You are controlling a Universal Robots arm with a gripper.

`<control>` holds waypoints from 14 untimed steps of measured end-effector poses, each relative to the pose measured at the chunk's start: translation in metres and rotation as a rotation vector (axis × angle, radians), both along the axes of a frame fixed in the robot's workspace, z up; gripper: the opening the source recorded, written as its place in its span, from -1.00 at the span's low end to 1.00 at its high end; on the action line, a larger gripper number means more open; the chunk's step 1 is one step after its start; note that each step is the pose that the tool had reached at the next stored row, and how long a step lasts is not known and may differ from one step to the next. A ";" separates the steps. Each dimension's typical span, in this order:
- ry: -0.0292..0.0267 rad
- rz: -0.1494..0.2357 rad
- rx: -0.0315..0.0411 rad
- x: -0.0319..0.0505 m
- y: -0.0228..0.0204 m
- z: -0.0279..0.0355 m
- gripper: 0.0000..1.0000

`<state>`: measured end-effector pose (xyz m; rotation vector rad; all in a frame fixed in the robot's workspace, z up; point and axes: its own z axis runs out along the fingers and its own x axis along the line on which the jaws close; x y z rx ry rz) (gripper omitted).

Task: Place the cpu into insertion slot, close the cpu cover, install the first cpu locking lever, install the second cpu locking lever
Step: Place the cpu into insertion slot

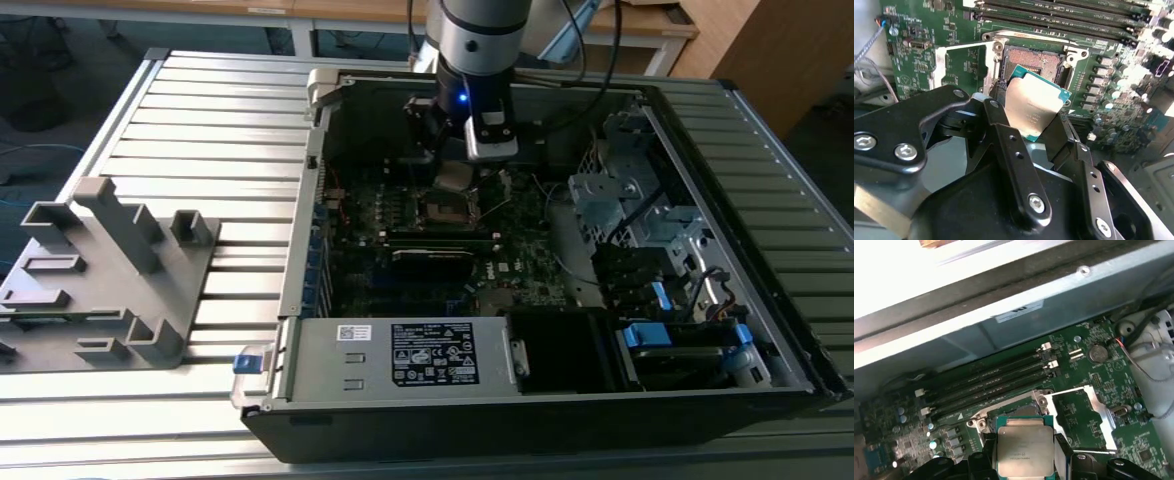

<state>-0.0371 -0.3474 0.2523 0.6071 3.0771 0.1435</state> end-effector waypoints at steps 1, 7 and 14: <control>0.0000 -0.017 0.0000 0.0000 0.0000 -0.0001 0.08; -0.0001 -0.107 0.0002 0.0000 0.0000 -0.0008 0.08; 0.0000 -0.235 0.0000 0.0000 0.0000 -0.0020 0.08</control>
